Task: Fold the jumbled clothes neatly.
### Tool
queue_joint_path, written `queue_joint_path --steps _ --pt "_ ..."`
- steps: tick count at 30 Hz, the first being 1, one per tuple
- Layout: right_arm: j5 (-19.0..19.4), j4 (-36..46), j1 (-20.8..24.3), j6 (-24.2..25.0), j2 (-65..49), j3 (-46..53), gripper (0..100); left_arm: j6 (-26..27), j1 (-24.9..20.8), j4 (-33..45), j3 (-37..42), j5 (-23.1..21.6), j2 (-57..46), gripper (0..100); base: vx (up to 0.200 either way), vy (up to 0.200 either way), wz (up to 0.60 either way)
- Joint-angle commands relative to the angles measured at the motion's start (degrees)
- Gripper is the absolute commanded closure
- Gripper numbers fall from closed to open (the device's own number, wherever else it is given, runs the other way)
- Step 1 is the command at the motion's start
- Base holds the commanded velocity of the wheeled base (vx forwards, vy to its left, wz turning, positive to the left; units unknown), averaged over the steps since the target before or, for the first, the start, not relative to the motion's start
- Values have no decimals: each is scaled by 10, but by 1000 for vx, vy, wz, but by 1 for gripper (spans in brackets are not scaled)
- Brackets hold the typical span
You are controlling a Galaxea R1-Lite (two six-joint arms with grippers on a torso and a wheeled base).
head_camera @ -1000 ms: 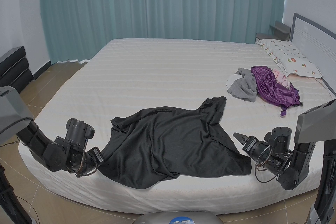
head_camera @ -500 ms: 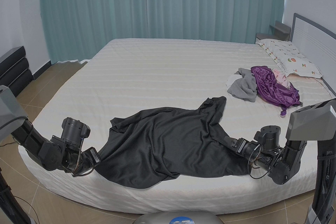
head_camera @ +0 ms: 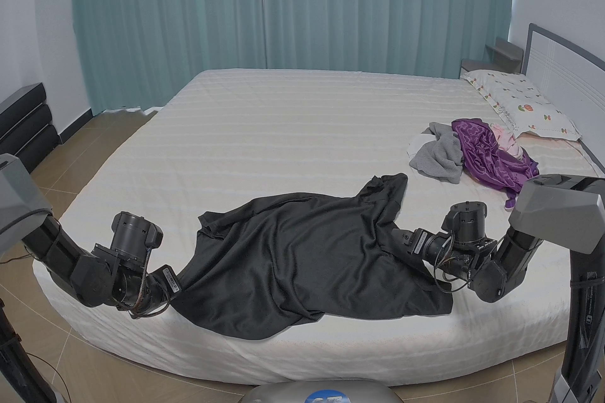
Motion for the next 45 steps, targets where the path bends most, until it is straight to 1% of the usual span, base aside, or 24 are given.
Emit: queue_joint_path --steps 1,6,12,18,24,28,30,31,34,35,38,45 --pt "2 13 1 8 -15 -26 0 0 -2 -1 -1 0 9 100 0 0 0" --pt "3 18 10 11 -10 -37 0 0 -2 -18 2 0 15 100 0 0 0" --pt "3 31 20 23 -11 -63 0 0 -2 -20 3 0 15 100 0 0 0" --pt "3 61 48 56 -6 -81 0 0 -2 -21 3 -1 14 100 0 0 0" --pt "5 98 59 67 34 -109 0 -1 -4 -21 4 -1 15 100 0 0 0" --pt "5 100 57 67 60 -129 0 -1 -4 -21 4 -1 15 100 0 0 0" --pt "5 105 55 69 70 -146 0 -1 -4 -21 4 -1 15 100 0 0 0" --pt "3 120 54 76 75 -162 0 -1 -4 -21 4 -1 15 100 0 0 0" --pt "1 156 44 77 77 -191 0 -1 -4 -21 4 -1 15 100 0 0 0" --pt "1 156 44 77 77 -191 0 -1 -4 -21 4 -1 15 100 0 0 0" --pt "-5 179 18 78 92 -225 0 -1 -4 -21 4 -1 15 100 0 0 0" --pt "-25 189 -48 77 112 -282 0 -1 -4 -22 4 -1 15 100 0 0 0"
